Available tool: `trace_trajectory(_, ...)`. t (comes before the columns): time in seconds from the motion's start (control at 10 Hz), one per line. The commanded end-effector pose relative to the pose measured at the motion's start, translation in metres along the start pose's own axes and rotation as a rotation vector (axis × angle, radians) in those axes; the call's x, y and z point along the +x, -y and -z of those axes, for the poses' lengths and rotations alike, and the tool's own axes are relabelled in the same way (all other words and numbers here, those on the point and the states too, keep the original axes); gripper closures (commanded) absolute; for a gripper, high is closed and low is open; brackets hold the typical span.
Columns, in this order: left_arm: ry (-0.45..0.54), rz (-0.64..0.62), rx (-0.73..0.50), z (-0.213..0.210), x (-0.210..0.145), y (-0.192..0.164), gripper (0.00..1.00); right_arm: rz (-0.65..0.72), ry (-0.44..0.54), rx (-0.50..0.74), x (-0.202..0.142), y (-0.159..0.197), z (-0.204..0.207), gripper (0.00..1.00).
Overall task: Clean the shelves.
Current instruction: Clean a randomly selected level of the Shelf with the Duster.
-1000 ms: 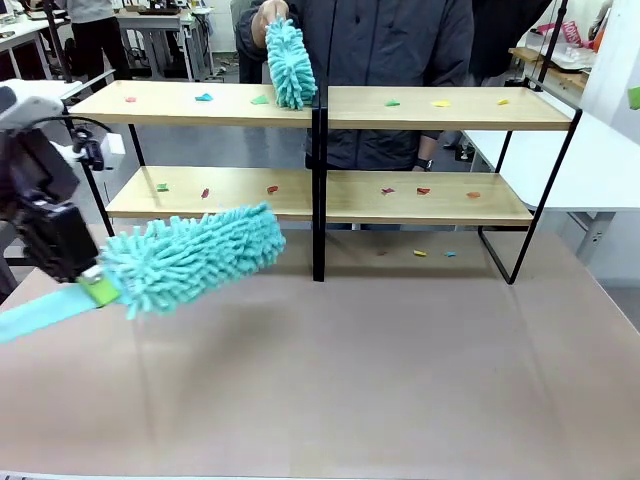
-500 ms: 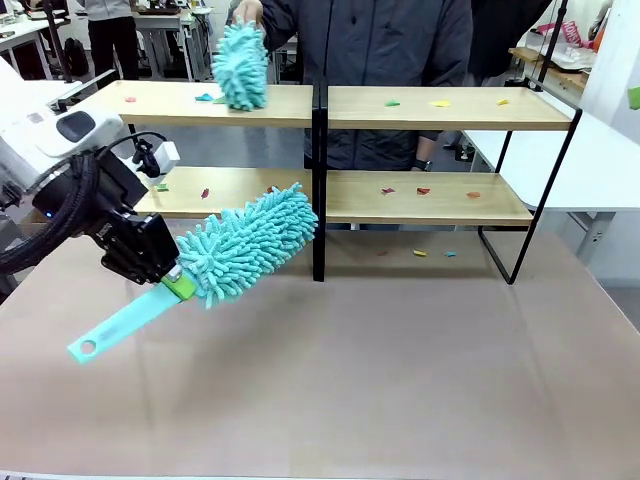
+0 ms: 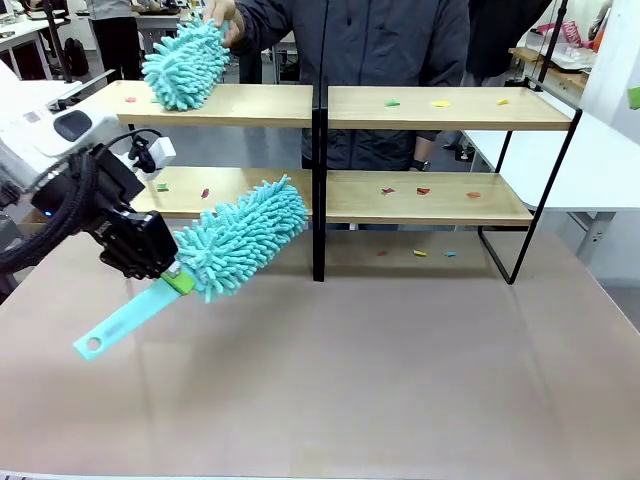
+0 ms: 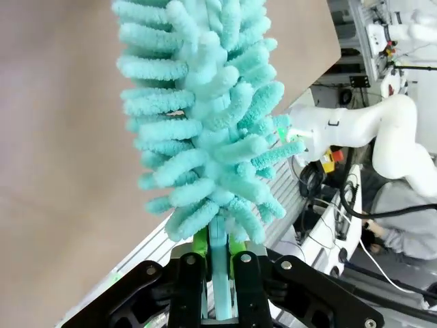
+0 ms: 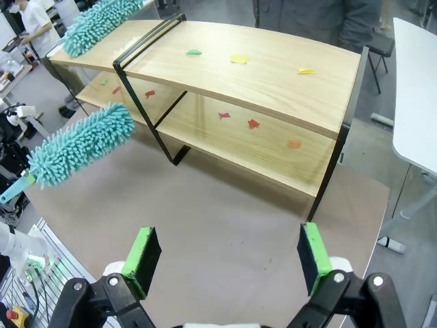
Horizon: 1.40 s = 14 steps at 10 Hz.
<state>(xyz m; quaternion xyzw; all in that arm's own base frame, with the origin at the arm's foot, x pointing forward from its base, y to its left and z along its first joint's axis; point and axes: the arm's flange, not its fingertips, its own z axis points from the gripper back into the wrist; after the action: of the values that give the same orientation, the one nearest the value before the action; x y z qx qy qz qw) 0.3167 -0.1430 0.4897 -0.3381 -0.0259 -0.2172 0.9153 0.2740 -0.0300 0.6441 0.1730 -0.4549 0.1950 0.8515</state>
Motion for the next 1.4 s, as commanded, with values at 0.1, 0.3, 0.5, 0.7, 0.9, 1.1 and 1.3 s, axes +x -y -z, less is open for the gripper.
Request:
trace_trajectory(0.1,0.111,-0.054,0.079,0.025,0.012,0.018,0.87,-0.003,0.009,0.017,0.001,0.0,0.0,0.0)
trace_trajectory(0.3,0.192,-0.092,0.163,0.029,0.035,0.025,0.87,-0.003,0.009,0.017,0.001,0.0,0.0,0.0)
trace_trajectory(0.5,0.194,-0.103,0.207,0.027,0.064,0.028,0.87,-0.003,0.009,0.017,0.001,0.0,0.0,0.0)
trace_trajectory(0.7,0.187,-0.104,0.22,0.026,0.094,0.031,0.87,-0.003,0.009,0.017,0.001,0.0,0.0,0.0)
trace_trajectory(0.9,0.179,-0.124,0.255,0.025,0.121,0.034,0.87,-0.003,0.009,0.017,0.001,0.0,0.0,0.0)
trace_trajectory(1.1,0.218,-0.177,0.322,0.033,0.139,0.023,0.87,-0.003,0.009,0.017,0.001,0.0,0.0,0.0)
trace_trajectory(1.3,0.226,-0.214,0.386,0.046,0.147,0.012,0.87,-0.003,0.009,0.017,0.001,0.0,0.0,0.0)
